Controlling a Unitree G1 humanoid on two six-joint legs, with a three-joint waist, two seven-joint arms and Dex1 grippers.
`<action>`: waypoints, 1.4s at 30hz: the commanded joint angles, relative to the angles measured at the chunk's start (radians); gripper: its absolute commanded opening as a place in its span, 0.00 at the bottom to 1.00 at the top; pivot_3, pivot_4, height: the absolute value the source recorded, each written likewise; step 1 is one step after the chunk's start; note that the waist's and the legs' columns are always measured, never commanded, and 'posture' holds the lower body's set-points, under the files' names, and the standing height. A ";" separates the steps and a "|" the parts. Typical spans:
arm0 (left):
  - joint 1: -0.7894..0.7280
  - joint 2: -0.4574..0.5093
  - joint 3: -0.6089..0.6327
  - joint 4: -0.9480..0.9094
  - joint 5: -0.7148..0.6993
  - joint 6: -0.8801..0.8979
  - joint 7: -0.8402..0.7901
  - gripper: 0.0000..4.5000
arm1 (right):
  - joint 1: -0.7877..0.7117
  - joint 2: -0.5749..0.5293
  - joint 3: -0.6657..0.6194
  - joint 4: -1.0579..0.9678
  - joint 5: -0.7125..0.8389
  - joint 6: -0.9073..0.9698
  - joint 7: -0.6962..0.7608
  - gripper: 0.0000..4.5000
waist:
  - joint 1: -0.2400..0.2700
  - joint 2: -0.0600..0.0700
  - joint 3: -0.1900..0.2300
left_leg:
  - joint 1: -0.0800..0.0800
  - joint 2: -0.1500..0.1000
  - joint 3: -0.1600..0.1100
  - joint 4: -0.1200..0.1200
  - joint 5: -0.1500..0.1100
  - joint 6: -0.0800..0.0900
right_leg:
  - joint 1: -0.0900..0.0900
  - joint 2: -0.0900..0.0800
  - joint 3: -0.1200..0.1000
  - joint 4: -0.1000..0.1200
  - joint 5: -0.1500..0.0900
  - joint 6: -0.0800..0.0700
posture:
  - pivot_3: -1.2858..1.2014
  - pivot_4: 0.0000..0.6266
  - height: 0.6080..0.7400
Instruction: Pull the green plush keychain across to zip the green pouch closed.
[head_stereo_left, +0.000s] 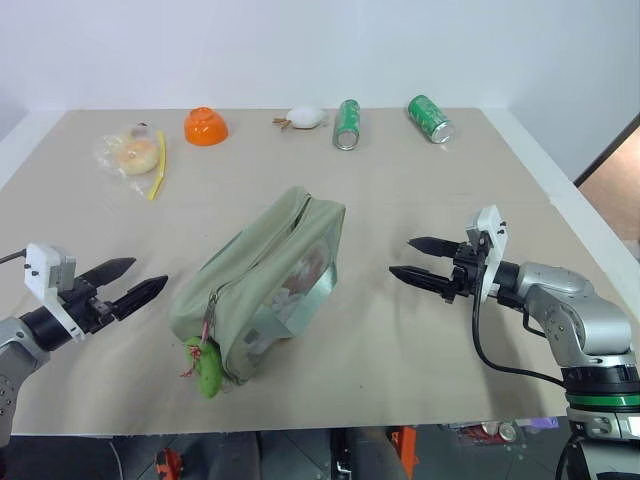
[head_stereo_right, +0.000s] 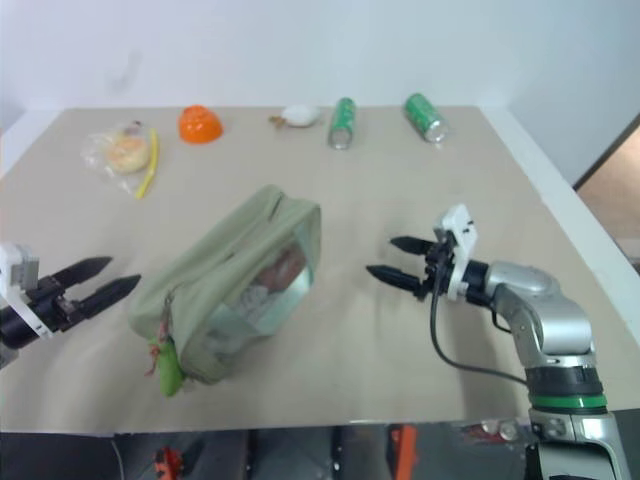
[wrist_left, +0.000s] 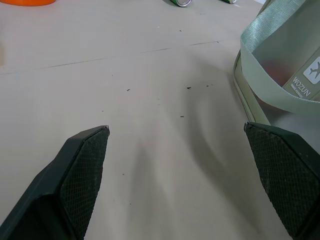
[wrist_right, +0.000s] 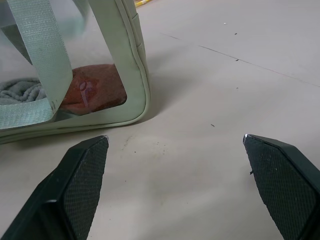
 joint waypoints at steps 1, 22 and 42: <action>0.007 0.014 0.037 -0.039 -0.017 -0.012 -0.013 1.00 | -0.046 -0.030 -0.014 -0.037 0.011 -0.011 0.023 1.00 | 0.000 0.000 0.000 | 0.000 0.000 0.000 0.000 0.000 0.000 | 0.000 0.000 0.000 0.000 0.000 0.000 | 0.52 0.24 1.00; -0.397 0.202 -0.071 -0.039 -0.197 0.213 -0.124 1.00 | -0.719 0.063 0.332 0.135 -0.092 -0.218 0.515 1.00 | -0.004 0.000 0.000 | 0.002 0.001 0.003 -0.002 -0.001 -0.001 | -0.002 0.004 0.008 0.000 0.002 0.005 | 0.52 0.24 1.00; -0.360 0.171 -0.042 -0.143 -0.236 0.226 -0.076 1.00 | -0.797 0.238 0.541 0.464 -0.376 -0.633 0.604 0.44 | -0.003 0.000 0.000 | 0.003 0.001 0.005 -0.002 0.000 -0.003 | -0.002 0.006 0.011 0.000 0.005 0.004 | 0.52 0.24 1.00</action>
